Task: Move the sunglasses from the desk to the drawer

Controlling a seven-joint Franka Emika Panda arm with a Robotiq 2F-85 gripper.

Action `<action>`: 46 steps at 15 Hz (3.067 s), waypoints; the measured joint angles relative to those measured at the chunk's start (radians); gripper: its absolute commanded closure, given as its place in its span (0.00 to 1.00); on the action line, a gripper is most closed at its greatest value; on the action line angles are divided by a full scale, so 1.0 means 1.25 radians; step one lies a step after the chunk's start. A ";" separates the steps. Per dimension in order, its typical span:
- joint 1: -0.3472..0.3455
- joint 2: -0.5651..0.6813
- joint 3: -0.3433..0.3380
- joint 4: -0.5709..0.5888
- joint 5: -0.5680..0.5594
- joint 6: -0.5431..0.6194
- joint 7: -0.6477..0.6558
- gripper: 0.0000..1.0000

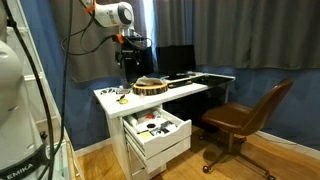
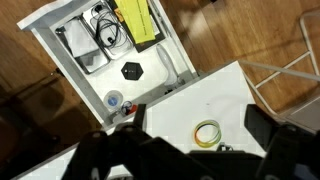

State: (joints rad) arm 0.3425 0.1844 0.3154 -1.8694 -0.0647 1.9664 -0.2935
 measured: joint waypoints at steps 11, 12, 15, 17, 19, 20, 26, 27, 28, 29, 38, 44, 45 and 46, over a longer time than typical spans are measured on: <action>0.113 0.183 0.049 0.142 -0.018 0.094 0.055 0.00; 0.129 0.210 0.049 0.164 -0.024 0.111 0.066 0.00; 0.162 0.296 0.047 0.230 -0.033 0.153 0.082 0.00; 0.177 0.358 0.047 0.276 -0.032 0.170 0.081 0.00; 0.187 0.418 0.047 0.322 -0.032 0.179 0.076 0.00; 0.189 0.443 0.048 0.344 -0.032 0.182 0.062 0.00; 0.189 0.490 0.052 0.398 -0.031 0.185 0.037 0.00; 0.190 0.490 0.052 0.399 -0.031 0.185 0.037 0.00; 0.190 0.490 0.052 0.399 -0.031 0.185 0.037 0.00; 0.190 0.490 0.052 0.399 -0.031 0.184 0.037 0.00; 0.222 0.571 0.037 0.480 -0.026 0.183 0.094 0.00; 0.283 0.642 -0.016 0.566 -0.027 0.182 0.203 0.00; 0.294 0.652 -0.027 0.581 -0.028 0.179 0.215 0.00; 0.307 0.663 -0.040 0.597 -0.028 0.174 0.225 0.00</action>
State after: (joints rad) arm 0.7258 1.0129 0.2658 -1.1229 -0.1000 2.1834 -0.0118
